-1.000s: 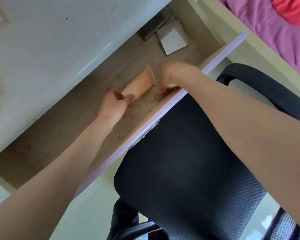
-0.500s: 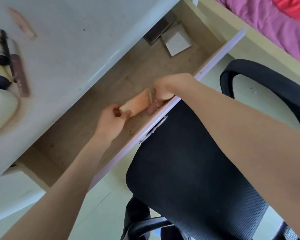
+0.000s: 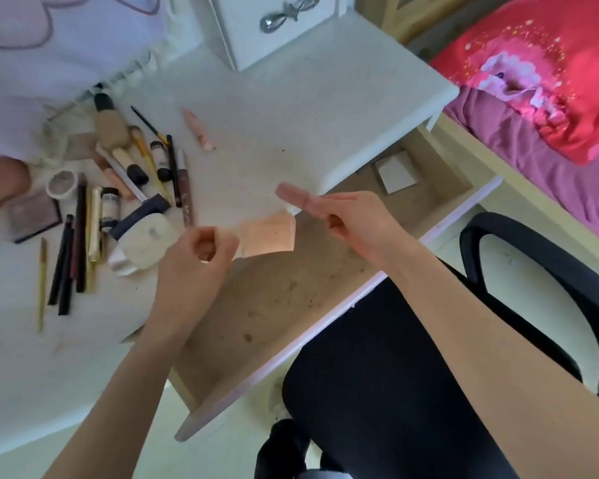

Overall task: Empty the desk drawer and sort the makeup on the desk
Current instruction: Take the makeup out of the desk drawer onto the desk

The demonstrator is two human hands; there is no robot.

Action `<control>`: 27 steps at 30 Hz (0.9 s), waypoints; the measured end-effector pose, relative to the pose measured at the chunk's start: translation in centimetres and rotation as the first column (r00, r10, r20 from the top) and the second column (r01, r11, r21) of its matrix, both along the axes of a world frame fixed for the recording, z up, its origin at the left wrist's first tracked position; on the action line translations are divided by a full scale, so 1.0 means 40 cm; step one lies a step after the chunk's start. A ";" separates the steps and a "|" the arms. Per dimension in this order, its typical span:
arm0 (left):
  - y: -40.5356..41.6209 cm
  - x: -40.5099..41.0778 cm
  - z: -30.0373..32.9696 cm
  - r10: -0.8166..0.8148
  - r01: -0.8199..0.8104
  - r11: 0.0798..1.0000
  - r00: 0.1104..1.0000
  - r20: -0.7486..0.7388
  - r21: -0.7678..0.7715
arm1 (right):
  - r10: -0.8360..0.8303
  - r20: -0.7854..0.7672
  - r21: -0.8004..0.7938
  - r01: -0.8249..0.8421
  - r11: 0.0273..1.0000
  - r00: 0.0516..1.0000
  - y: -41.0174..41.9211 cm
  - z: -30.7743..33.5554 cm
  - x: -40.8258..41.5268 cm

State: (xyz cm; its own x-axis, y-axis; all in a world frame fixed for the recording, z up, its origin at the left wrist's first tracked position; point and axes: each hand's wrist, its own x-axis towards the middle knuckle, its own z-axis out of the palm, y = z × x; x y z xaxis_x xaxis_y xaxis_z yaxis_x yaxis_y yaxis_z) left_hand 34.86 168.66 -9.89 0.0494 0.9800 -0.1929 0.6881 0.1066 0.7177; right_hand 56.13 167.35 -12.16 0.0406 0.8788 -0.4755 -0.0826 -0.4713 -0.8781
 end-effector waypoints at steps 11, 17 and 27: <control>0.229 -0.105 0.017 0.166 -0.170 0.985 0.984 0.070 0.042 | -0.145 0.312 -0.069 0.175 0.982 0.939 0.179 0.000 -0.239; 0.298 -0.110 0.001 0.097 -0.083 0.987 0.991 -0.094 0.138 | -0.181 0.522 0.049 0.183 0.982 0.834 0.248 -0.022 -0.299; 0.321 -0.152 -0.036 -0.080 0.148 0.966 0.951 -0.299 0.211 | -0.130 0.767 0.135 0.040 0.990 0.629 0.261 -0.051 -0.332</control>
State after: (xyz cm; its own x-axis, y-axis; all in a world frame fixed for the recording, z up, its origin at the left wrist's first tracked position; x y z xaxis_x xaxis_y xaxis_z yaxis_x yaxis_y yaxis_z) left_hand 28.76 181.48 -11.32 0.1393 0.9902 0.0129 0.8651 -0.1280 0.4849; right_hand 42.84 177.77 -14.21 0.4300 0.8905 -0.1486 0.6110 -0.4082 -0.6782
